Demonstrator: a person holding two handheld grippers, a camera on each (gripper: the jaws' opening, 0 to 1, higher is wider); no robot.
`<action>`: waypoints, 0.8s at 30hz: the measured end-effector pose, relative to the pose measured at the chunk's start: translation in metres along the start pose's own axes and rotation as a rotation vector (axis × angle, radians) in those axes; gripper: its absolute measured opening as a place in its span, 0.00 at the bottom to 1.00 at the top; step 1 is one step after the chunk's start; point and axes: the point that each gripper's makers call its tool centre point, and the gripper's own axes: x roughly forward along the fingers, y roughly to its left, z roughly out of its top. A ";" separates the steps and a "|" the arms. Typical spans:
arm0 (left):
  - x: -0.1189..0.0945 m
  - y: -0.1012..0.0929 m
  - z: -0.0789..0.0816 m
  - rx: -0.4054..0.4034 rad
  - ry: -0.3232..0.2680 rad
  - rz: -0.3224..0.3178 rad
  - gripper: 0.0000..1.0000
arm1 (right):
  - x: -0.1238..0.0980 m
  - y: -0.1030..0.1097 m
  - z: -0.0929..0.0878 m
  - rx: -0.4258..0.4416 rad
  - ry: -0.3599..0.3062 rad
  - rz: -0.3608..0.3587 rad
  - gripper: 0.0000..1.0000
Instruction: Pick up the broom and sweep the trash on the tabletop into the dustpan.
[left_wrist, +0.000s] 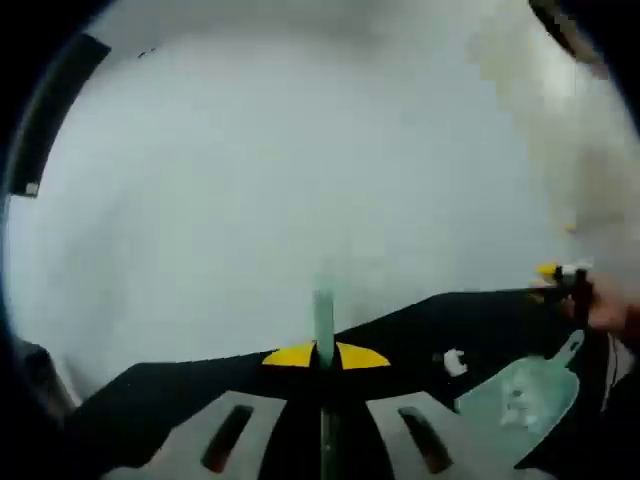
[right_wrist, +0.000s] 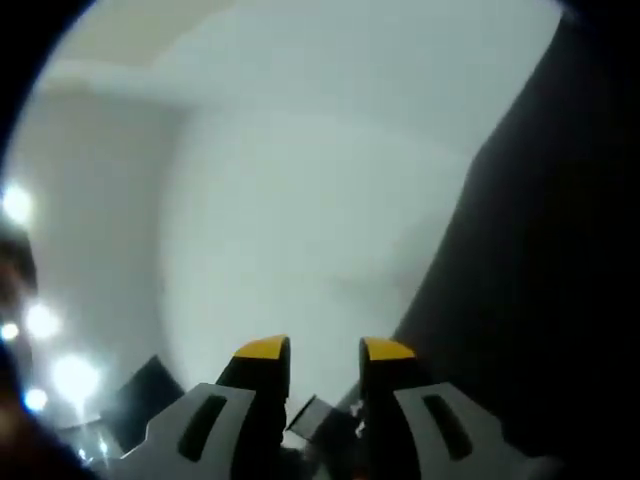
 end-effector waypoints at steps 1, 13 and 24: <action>-0.005 0.001 0.015 0.058 -0.022 0.012 0.04 | 0.000 0.000 0.000 0.001 0.000 0.002 0.29; 0.010 0.139 -0.007 0.557 0.128 0.246 0.04 | 0.001 0.002 -0.001 0.016 -0.001 0.013 0.28; 0.043 0.097 -0.083 0.270 0.176 0.031 0.04 | 0.000 0.002 0.002 0.062 -0.013 0.034 0.28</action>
